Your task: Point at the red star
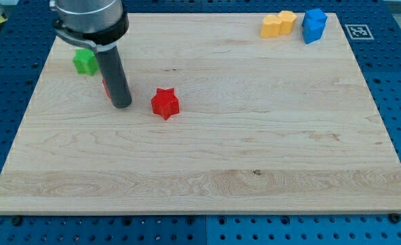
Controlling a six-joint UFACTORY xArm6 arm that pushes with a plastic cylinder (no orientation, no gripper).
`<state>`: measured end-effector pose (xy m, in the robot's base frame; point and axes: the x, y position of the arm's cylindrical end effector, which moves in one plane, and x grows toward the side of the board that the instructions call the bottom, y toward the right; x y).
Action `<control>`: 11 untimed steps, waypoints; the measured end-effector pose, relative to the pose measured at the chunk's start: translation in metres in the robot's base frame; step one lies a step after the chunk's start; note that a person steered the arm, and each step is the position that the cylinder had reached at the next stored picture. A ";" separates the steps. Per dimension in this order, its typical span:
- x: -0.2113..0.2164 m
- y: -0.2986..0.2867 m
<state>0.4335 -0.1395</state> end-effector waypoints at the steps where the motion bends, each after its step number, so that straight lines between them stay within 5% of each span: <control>1: -0.016 0.000; 3: -0.022 -0.003; 4: 0.009 0.011; 5: 0.068 0.060; 6: 0.076 0.145; 7: 0.076 0.167; 11: 0.035 0.118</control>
